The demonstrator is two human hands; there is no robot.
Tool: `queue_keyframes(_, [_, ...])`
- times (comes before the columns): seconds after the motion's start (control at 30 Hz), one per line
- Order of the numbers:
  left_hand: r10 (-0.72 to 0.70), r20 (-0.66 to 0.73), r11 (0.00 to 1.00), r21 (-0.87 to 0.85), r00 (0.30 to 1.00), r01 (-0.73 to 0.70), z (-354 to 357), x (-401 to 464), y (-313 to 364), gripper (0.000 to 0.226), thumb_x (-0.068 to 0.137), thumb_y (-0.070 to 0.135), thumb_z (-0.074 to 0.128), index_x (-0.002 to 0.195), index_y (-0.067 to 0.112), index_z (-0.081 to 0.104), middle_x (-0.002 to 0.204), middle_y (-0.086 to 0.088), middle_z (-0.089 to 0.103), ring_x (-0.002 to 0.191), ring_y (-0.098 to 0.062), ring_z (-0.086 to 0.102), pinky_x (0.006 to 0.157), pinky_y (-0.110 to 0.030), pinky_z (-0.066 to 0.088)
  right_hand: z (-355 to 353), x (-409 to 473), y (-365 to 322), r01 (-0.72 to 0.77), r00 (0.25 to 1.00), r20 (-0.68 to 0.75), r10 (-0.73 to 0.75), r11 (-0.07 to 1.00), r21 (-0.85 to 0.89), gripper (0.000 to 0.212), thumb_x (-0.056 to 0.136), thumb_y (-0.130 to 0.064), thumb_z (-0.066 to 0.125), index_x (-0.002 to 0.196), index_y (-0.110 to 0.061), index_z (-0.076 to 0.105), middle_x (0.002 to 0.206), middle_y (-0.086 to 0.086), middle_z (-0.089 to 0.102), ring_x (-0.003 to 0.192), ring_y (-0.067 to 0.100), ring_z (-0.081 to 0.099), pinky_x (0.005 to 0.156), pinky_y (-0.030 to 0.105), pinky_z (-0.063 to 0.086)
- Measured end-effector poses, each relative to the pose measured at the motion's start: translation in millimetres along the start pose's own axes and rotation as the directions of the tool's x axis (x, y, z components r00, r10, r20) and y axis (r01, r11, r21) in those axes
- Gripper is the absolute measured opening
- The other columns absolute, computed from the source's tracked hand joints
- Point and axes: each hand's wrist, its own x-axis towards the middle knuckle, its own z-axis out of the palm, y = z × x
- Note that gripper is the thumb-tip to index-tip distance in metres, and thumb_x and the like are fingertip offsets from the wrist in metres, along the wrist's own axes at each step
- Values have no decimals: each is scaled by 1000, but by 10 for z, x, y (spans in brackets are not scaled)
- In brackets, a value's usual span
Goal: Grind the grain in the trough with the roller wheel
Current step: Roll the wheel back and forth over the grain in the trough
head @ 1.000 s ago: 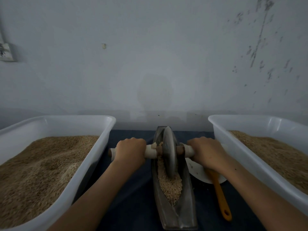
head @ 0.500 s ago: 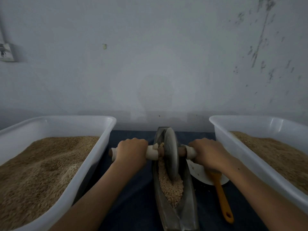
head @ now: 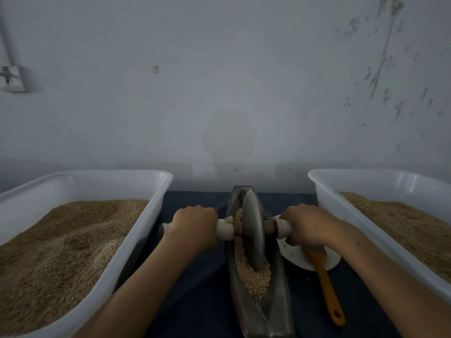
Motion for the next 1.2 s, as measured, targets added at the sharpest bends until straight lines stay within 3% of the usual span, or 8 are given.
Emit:
queue_keyframes(0.17, [-44, -67, 999, 14, 997, 45, 23, 21, 41, 24, 90, 24, 57, 112, 16, 55, 108, -2, 61, 98, -20, 59, 73, -29, 38, 70, 24, -7, -25, 993, -117, 25, 1000, 4, 3, 84, -23, 60, 86, -25, 58, 84, -4, 61, 77, 15, 59, 62, 27, 41])
queue_keyframes(0.37, [-59, -157, 998, -21, 986, 56, 48, 20, 51, 21, 91, 25, 56, 110, 19, 54, 107, -1, 61, 98, -20, 59, 72, -30, 36, 173, 58, -6, -34, 950, -310, 46, 998, 46, 7, 87, -23, 55, 82, -26, 56, 87, -4, 65, 81, 18, 62, 70, 32, 49])
queue_keyframes(0.53, [-37, -93, 999, 6, 995, 38, 27, 7, 31, 27, 88, 30, 59, 112, 18, 56, 106, -1, 61, 95, -18, 59, 72, -29, 37, 139, 34, 18, -11, 978, -209, 15, 1000, 20, 8, 85, -22, 58, 79, -27, 54, 86, -3, 64, 80, 18, 61, 64, 29, 43])
queue_keyframes(0.73, [1, 48, 1000, -12, 999, 0, -30, -13, -10, 32, 84, 28, 63, 112, 16, 54, 100, 0, 59, 80, -15, 49, 72, -28, 40, 42, 2, 24, 1, 999, -42, -1, 1000, 15, 18, 81, -28, 67, 99, -25, 63, 86, -5, 61, 79, 14, 58, 64, 27, 42])
queue_keyframes(0.83, [-15, 23, 1000, -7, 1000, 15, -12, -3, -4, 29, 85, 27, 62, 111, 16, 54, 102, -1, 60, 84, -17, 53, 71, -28, 39, 52, 12, 14, -13, 998, -62, 13, 1000, 5, 16, 82, -27, 65, 97, -23, 64, 90, -3, 64, 81, 15, 61, 65, 28, 45])
queue_keyframes(0.93, [-35, -59, 999, 2, 998, 35, 11, 3, 30, 23, 87, 25, 59, 109, 17, 55, 104, -1, 60, 94, -19, 58, 71, -29, 37, 110, 24, 5, -24, 985, -167, 30, 999, 36, 4, 85, -22, 58, 86, -23, 62, 86, -3, 65, 79, 16, 61, 67, 30, 48])
queue_keyframes(1.07, [-50, -134, 999, -12, 990, 49, 25, 4, 53, 18, 89, 23, 55, 107, 18, 56, 105, -1, 61, 96, -20, 59, 71, -29, 36, 164, 46, -2, -28, 955, -294, 46, 997, 65, 6, 88, -21, 55, 85, -24, 58, 86, -4, 64, 80, 17, 61, 67, 30, 45])
queue_keyframes(1.2, [-45, -118, 999, -1, 992, 45, 27, -1, 48, 22, 90, 26, 56, 110, 18, 56, 106, -2, 61, 96, -20, 59, 71, -29, 37, 149, 45, 7, -16, 969, -245, 26, 999, 44, 4, 87, -22, 57, 85, -25, 58, 87, -5, 64, 80, 16, 60, 66, 28, 44])
